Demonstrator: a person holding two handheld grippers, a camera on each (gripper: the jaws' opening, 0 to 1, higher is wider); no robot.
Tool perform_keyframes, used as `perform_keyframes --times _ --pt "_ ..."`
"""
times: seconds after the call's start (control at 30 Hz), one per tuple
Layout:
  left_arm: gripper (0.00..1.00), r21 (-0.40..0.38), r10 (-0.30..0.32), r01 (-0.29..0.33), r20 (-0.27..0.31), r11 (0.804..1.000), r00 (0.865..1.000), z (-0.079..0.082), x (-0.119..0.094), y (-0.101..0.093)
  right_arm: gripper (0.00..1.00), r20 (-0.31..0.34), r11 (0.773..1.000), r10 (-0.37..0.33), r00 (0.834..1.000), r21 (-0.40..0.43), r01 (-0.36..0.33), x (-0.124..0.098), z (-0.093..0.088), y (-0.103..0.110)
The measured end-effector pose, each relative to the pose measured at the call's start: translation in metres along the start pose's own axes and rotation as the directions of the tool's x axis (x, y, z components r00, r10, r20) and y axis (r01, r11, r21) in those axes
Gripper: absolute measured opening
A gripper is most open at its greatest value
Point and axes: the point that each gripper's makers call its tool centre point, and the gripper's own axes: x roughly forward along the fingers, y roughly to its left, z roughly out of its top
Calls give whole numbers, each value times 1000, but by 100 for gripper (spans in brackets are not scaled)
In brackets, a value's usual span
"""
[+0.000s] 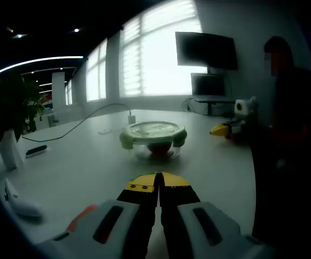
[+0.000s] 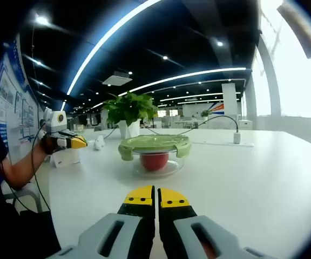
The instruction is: Open container latches remove lid place lid upside down on tabletop take tomato from container place on tabletop
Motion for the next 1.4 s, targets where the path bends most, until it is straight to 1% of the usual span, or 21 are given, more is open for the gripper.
perform_keyframes --times 0.2,0.43,0.5,0.63,0.73,0.87,1.4 --pt "2 -13 -5 5 4 1000 1000 1 -1 0 0 5 999 -13 1000 -30 13 -1 0 0" --pt "2 3 3 -3 -1 1000 1000 0 -1 1 0 23 1000 6 1000 -13 -5 -2 4 0" --pt "2 7 5 -5 -5 1000 1000 -1 -1 1 0 20 1000 8 1000 -13 -7 -1 3 0" --pt "2 8 8 -8 2 1000 1000 0 -1 1 0 8 999 -3 1000 -46 4 1 0 3" --pt "2 10 8 -8 5 1000 1000 0 -1 1 0 2 998 -4 1000 -56 4 1 -1 3" --pt "2 17 15 -15 -3 1000 1000 -1 -1 2 0 3 998 -8 1000 -65 8 0 -1 3" --pt "2 15 16 -16 4 1000 1000 0 -1 2 0 8 998 -16 1000 -55 16 -1 0 3"
